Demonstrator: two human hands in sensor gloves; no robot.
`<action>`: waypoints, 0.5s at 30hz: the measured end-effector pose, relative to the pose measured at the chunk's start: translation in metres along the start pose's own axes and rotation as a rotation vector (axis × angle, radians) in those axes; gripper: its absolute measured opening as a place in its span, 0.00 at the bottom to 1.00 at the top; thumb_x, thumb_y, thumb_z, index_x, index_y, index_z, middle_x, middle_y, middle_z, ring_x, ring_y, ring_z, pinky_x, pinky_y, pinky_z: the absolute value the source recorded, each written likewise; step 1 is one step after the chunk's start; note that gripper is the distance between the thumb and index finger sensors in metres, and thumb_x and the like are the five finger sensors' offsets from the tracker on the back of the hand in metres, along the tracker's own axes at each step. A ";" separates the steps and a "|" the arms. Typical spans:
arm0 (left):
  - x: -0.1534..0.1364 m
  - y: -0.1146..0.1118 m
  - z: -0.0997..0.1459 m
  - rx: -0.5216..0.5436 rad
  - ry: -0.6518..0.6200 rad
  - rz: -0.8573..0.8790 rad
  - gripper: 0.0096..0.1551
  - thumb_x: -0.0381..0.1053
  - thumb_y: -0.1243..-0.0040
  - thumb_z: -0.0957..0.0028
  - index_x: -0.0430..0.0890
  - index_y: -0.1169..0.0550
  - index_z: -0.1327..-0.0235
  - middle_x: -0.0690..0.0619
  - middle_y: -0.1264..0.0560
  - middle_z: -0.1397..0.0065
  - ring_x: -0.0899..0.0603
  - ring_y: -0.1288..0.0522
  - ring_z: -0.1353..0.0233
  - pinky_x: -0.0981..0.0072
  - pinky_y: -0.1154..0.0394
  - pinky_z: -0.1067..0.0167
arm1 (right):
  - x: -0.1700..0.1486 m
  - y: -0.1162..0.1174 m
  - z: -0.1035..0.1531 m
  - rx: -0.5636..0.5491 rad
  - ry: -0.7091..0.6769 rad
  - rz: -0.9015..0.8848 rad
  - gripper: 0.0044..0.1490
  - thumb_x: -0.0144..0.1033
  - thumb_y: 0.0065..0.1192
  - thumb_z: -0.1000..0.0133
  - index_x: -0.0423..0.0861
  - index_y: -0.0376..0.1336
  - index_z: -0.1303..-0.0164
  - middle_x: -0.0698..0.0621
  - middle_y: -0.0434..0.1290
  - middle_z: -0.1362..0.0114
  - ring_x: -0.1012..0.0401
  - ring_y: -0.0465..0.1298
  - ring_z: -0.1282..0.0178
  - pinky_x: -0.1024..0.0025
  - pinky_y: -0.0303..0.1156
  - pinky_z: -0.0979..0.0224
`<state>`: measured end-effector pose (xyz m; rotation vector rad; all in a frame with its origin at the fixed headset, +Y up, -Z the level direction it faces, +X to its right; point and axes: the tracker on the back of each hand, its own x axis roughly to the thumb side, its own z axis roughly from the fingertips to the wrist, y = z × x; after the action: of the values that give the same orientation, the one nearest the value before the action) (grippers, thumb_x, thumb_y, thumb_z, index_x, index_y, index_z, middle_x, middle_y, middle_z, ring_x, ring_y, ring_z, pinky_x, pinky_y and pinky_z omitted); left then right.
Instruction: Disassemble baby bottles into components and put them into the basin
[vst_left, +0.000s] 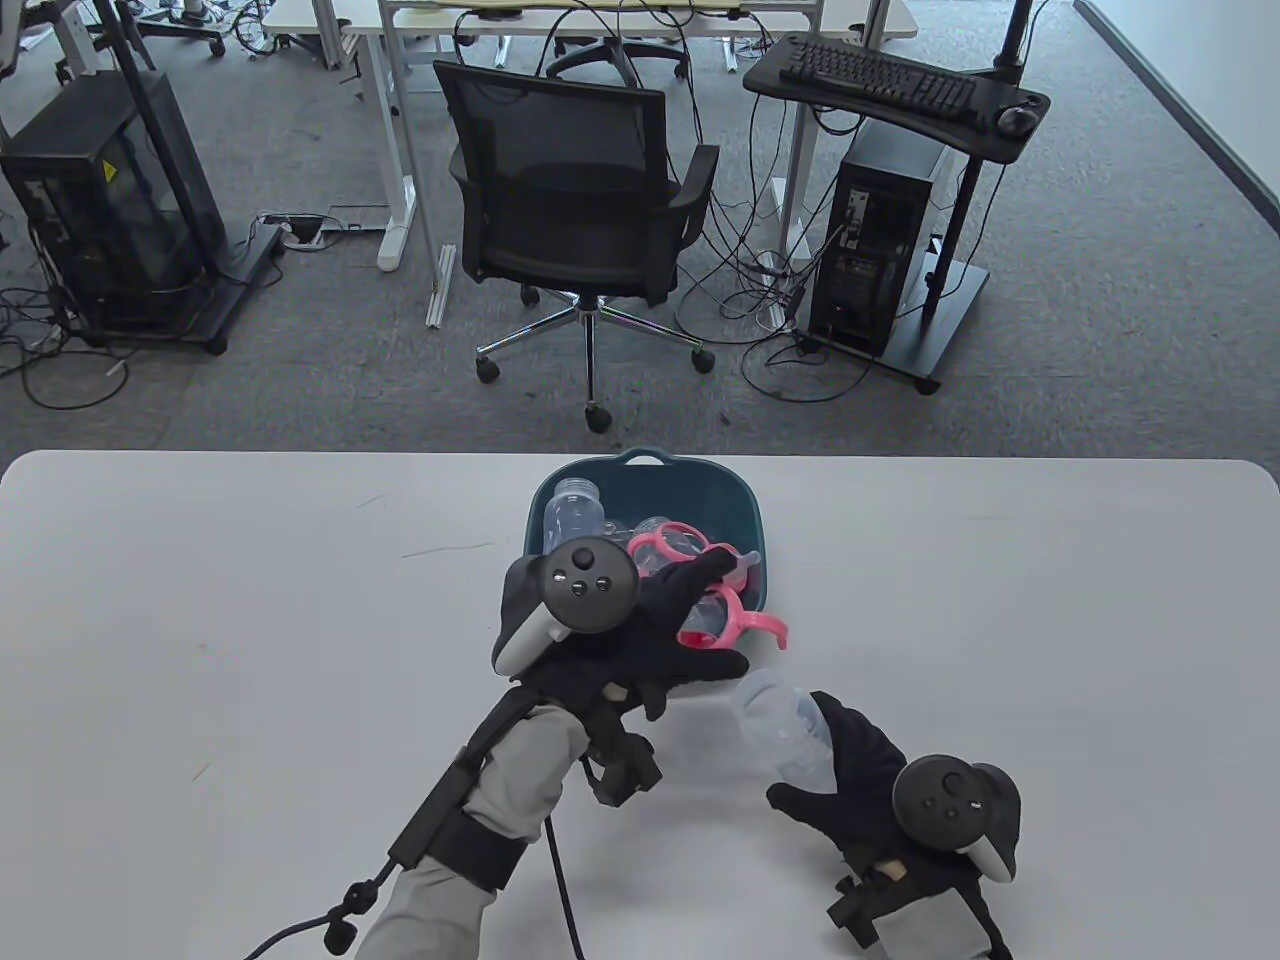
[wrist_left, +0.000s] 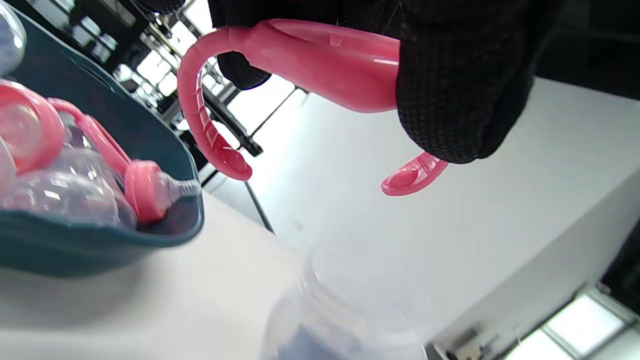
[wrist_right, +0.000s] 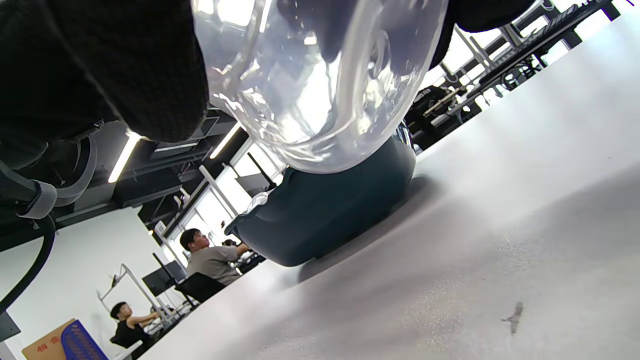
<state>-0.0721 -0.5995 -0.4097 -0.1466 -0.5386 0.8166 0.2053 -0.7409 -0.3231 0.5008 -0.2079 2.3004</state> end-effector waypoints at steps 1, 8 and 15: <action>-0.005 0.006 -0.001 0.026 0.025 -0.004 0.54 0.62 0.26 0.56 0.58 0.44 0.20 0.52 0.43 0.18 0.38 0.38 0.16 0.36 0.53 0.23 | 0.000 0.000 0.000 -0.001 -0.001 0.000 0.60 0.50 0.76 0.49 0.36 0.46 0.20 0.35 0.59 0.23 0.36 0.62 0.26 0.32 0.57 0.30; -0.044 0.024 -0.010 0.143 0.188 -0.019 0.53 0.57 0.28 0.53 0.63 0.47 0.21 0.58 0.50 0.16 0.41 0.47 0.12 0.42 0.65 0.22 | 0.001 0.000 0.000 0.005 -0.004 0.000 0.60 0.50 0.76 0.49 0.36 0.46 0.20 0.35 0.59 0.23 0.36 0.62 0.26 0.32 0.57 0.30; -0.081 0.005 -0.016 0.120 0.308 -0.131 0.52 0.56 0.28 0.53 0.63 0.48 0.22 0.58 0.51 0.16 0.41 0.50 0.12 0.42 0.66 0.22 | 0.002 -0.001 -0.001 0.008 -0.006 -0.005 0.60 0.50 0.76 0.49 0.36 0.46 0.20 0.35 0.59 0.23 0.36 0.62 0.26 0.32 0.57 0.30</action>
<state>-0.1123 -0.6535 -0.4577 -0.1231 -0.2059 0.6808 0.2045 -0.7388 -0.3228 0.5118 -0.2008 2.2961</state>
